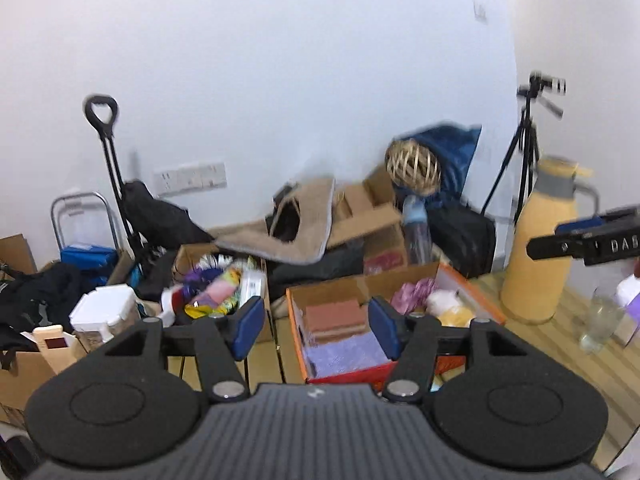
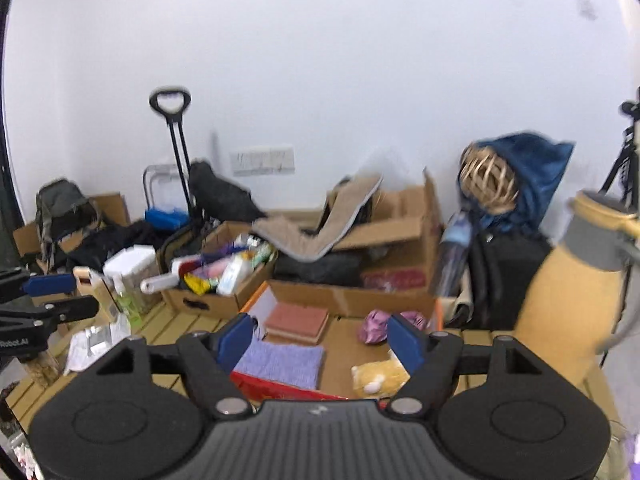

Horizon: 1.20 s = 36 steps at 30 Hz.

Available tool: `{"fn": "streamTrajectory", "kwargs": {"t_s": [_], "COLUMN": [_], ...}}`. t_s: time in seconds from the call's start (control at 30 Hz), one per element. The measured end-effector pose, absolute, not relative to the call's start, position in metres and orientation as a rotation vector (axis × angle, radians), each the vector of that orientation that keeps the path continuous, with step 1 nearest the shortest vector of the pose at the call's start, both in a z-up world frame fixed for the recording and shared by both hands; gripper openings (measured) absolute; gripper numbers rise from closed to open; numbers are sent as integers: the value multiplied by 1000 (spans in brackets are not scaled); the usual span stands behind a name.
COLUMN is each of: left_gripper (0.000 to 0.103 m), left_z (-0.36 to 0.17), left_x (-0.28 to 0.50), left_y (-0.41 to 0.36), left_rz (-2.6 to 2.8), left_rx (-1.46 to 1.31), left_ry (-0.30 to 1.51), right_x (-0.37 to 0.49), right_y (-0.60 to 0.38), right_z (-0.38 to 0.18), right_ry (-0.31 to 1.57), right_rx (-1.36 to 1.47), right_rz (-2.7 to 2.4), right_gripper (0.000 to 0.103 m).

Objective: Organize soft objects
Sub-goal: 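Carry the purple mesh bag into the red box and release it, then grasp the folded lavender towel with the right gripper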

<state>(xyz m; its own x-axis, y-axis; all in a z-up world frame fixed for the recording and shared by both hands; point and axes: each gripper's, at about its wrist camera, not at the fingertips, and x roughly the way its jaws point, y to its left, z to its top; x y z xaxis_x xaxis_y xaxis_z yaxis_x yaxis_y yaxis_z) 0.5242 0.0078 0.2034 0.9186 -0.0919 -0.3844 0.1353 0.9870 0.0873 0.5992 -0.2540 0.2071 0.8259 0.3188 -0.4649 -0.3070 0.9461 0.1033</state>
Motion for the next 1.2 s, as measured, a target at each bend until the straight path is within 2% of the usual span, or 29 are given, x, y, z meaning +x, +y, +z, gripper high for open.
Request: {"fn": "streamTrajectory", "kwargs": {"t_s": [0.1, 0.2, 0.27, 0.3, 0.37, 0.5, 0.63, 0.77, 1.1, 1.2], "left_gripper": [66, 79, 87, 88, 100, 102, 102, 102, 102, 101], "left_z": [200, 182, 162, 148, 121, 69, 50, 43, -1, -4], "left_x": [473, 407, 361, 338, 302, 261, 278, 312, 434, 467], "left_y": [1, -2, -2, 0, 6, 19, 25, 32, 62, 69], "left_rz": [-141, -157, -180, -188, -193, -152, -113, -94, -88, -105], "left_rx": [110, 138, 133, 126, 104, 24, 8, -27, -173, -232], "left_ry": [317, 239, 200, 187, 166, 218, 296, 310, 494, 504], "right_x": [546, 481, 433, 406, 362, 294, 300, 325, 453, 489], "right_y": [-262, -266, -272, -277, -281, -285, -280, -273, -222, -198], "right_z": [208, 197, 183, 171, 148, 90, 61, 47, 4, 5], "right_ry": [409, 318, 271, 247, 207, 176, 309, 319, 463, 465], "right_rx": [-14, -71, -80, -75, -73, -67, -38, -4, 89, 88], "right_rz": [332, 346, 384, 406, 429, 386, 394, 364, 383, 454], "right_gripper": [74, 76, 85, 87, 89, 94, 94, 93, 90, 81]}}
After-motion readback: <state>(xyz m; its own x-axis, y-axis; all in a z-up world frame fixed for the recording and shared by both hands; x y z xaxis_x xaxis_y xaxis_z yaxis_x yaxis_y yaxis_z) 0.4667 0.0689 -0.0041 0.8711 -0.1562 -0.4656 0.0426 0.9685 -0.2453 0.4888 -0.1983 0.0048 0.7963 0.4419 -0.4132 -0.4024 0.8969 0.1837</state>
